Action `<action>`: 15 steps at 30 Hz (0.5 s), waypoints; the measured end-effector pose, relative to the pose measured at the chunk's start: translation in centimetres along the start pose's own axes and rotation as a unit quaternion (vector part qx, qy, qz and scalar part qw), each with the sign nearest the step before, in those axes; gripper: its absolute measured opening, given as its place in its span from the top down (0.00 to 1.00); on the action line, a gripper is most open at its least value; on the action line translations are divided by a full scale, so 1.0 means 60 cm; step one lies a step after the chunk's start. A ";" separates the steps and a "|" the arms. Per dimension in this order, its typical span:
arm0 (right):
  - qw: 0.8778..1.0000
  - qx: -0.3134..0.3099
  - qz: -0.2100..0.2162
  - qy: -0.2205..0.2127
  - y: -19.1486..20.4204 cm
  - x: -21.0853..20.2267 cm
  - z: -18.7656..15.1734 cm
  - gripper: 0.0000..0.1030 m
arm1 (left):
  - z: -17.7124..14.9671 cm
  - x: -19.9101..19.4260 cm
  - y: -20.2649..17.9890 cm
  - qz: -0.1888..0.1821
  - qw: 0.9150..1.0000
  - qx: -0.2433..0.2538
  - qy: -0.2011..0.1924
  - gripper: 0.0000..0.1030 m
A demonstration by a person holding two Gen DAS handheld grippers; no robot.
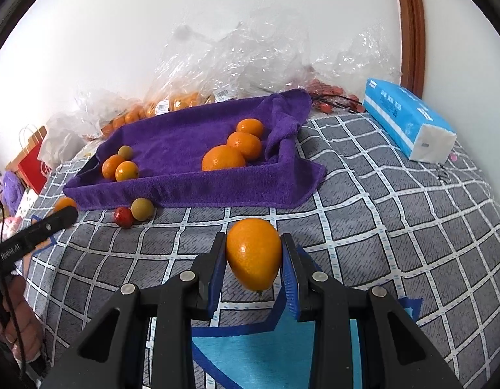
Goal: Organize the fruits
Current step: 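Lift both held tangerines and carry them toward the purple towel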
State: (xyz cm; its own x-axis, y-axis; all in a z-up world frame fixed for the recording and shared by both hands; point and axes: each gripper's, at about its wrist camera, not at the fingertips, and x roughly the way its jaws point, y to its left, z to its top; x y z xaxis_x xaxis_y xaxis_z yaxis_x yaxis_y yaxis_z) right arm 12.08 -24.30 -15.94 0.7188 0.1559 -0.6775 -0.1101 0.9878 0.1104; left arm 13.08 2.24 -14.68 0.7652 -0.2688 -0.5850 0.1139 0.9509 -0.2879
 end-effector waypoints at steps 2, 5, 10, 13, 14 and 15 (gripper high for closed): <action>1.000 -0.014 -0.006 -0.004 0.011 -0.006 -0.001 0.69 | 0.001 -0.004 0.004 0.000 1.000 -0.006 -0.005 0.70; 1.000 -0.021 0.003 -0.001 0.022 -0.012 -0.005 0.69 | 0.003 -0.008 0.009 0.002 1.000 -0.015 -0.013 0.70; 1.000 -0.028 0.008 0.001 0.044 -0.024 -0.008 0.69 | 0.006 -0.012 0.015 0.009 1.000 -0.023 -0.020 0.70; 0.999 -0.028 0.017 -0.001 0.054 -0.036 -0.002 0.69 | 0.011 -0.014 0.017 0.014 0.999 -0.028 -0.023 0.70; 0.999 -0.028 0.018 -0.002 0.055 -0.040 0.000 0.69 | 0.013 -0.018 0.018 0.016 0.999 -0.030 -0.025 0.70; 0.999 -0.028 0.019 -0.005 0.058 -0.045 0.005 0.69 | 0.015 -0.022 0.019 0.018 0.999 -0.032 -0.027 0.70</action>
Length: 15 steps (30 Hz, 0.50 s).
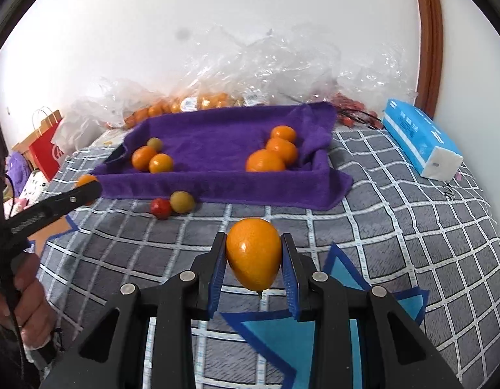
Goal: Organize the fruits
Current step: 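Lift both held tangerines and carry them toward the purple towel, then lower both held tangerines onto the purple towel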
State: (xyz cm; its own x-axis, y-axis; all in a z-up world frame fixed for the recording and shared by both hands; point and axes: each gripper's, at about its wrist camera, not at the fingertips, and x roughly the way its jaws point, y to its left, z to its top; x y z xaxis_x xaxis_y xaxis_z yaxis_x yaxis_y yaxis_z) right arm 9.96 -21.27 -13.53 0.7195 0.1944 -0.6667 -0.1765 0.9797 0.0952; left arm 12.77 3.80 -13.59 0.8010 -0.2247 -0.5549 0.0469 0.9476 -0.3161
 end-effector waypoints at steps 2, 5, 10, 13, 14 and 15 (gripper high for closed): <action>1.000 -0.001 0.000 -0.006 0.004 -0.010 0.010 0.69 | 0.006 -0.013 0.000 -0.001 1.000 0.000 -0.004 0.70; 1.000 -0.002 0.006 -0.021 0.008 -0.023 0.033 0.69 | 0.022 -0.037 -0.006 -0.008 1.000 0.012 -0.012 0.70; 0.999 0.000 0.011 -0.044 0.013 -0.029 0.076 0.69 | 0.060 -0.066 -0.025 0.003 0.998 0.042 -0.038 0.70; 0.998 0.001 0.013 -0.053 0.018 -0.023 0.100 0.69 | 0.087 -0.069 -0.029 -0.001 0.998 0.047 -0.046 0.70; 0.998 0.003 0.015 -0.056 0.019 -0.021 0.107 0.69 | 0.094 -0.066 -0.030 -0.002 0.998 0.047 -0.043 0.70; 0.998 0.005 0.018 -0.059 0.021 -0.018 0.116 0.69 | 0.101 -0.062 -0.031 -0.004 0.998 0.047 -0.041 0.70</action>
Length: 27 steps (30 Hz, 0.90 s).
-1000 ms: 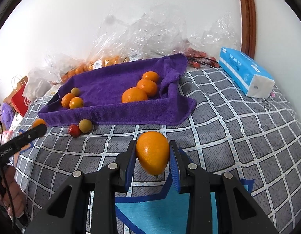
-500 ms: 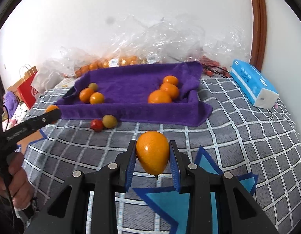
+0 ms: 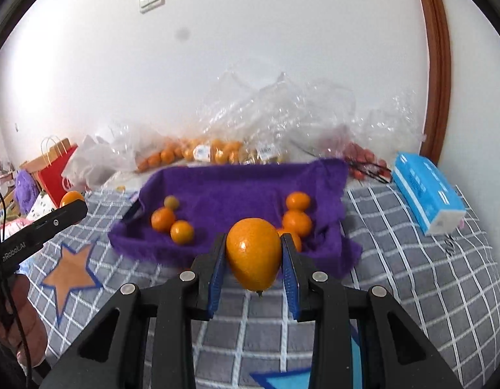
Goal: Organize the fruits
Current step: 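Lower both held tangerines onto the purple towel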
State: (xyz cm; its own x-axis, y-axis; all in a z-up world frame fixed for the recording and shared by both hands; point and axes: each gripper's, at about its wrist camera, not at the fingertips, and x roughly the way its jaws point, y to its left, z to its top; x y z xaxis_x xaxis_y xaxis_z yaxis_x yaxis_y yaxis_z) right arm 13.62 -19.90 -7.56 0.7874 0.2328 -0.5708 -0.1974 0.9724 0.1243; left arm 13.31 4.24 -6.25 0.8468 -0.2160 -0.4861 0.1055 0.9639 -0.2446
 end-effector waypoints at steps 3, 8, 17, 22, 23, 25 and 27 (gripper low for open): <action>1.000 0.001 0.005 -0.008 0.006 0.010 0.020 0.69 | 0.022 0.016 -0.001 0.003 1.000 -0.003 -0.005 0.70; 1.000 0.000 0.013 -0.019 0.016 0.026 0.048 0.69 | 0.052 0.052 0.002 -0.005 1.000 -0.014 -0.008 0.70; 0.999 0.008 0.028 -0.027 0.026 0.082 0.097 0.69 | 0.077 0.118 0.011 -0.004 0.999 -0.038 -0.006 0.70; 0.999 0.015 0.029 -0.003 0.013 0.134 0.080 0.69 | 0.040 0.154 0.038 -0.006 0.998 -0.055 0.009 0.70; 0.999 0.020 0.030 0.005 0.007 0.147 0.074 0.69 | 0.032 0.160 0.044 -0.007 0.998 -0.062 0.016 0.70; 0.999 0.034 0.029 0.030 -0.008 0.174 0.062 0.69 | 0.026 0.169 0.048 -0.001 0.997 -0.067 0.029 0.70; 0.998 0.037 0.026 0.040 -0.017 0.185 0.060 0.69 | 0.026 0.167 0.050 0.001 0.998 -0.061 0.018 0.70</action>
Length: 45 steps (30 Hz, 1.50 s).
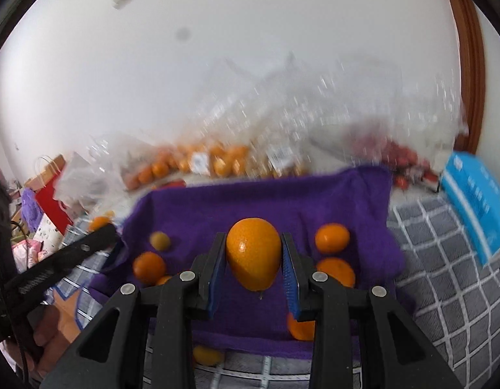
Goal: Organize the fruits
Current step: 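Lower both held tangerines onto the purple towel, then open the right tool onto the towel while the left tool releases its tangerine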
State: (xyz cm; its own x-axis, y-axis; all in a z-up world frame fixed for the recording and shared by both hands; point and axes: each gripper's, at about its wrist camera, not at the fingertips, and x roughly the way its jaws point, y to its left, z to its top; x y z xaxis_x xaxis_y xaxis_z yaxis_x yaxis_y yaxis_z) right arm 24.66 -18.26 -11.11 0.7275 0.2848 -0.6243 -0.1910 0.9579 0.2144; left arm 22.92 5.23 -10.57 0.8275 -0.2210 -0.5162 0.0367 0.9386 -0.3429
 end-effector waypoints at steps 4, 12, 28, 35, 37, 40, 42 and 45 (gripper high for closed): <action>1.000 0.009 -0.007 -0.014 -0.014 -0.007 0.001 0.69 | 0.003 -0.008 0.007 0.005 1.000 -0.003 -0.017 0.70; 0.999 0.023 -0.006 -0.029 -0.026 -0.009 -0.005 0.69 | -0.001 0.004 0.026 0.000 1.000 -0.030 -0.002 0.70; 1.000 -0.022 -0.004 0.021 0.015 0.035 -0.047 0.69 | -0.013 0.020 0.023 0.008 1.000 -0.022 0.015 0.70; 0.999 -0.014 0.001 0.034 0.015 0.045 -0.054 0.68 | -0.015 0.021 0.030 -0.002 0.999 -0.037 0.026 0.70; 0.999 -0.010 0.003 0.038 0.013 0.048 -0.056 0.68 | -0.017 0.021 0.027 -0.002 0.999 -0.034 0.028 0.70; 0.999 -0.016 -0.001 0.041 0.018 0.052 -0.061 0.68 | -0.021 0.024 0.023 0.000 0.999 -0.028 0.031 0.70; 0.999 -0.022 -0.003 0.041 0.021 0.052 -0.062 0.68 | -0.024 0.027 0.020 0.001 0.999 -0.025 0.034 0.70; 0.999 -0.024 -0.003 0.041 0.023 0.052 -0.063 0.68 | -0.029 0.033 0.015 0.002 0.999 -0.018 0.042 0.70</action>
State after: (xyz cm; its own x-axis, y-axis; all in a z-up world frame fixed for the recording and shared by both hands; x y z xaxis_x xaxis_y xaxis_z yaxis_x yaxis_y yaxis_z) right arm 24.19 -15.90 -15.61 0.6725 0.2800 -0.6851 -0.2202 0.9594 0.1760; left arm 23.64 5.16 -13.25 0.7770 -0.2397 -0.5821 0.0114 0.9299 -0.3677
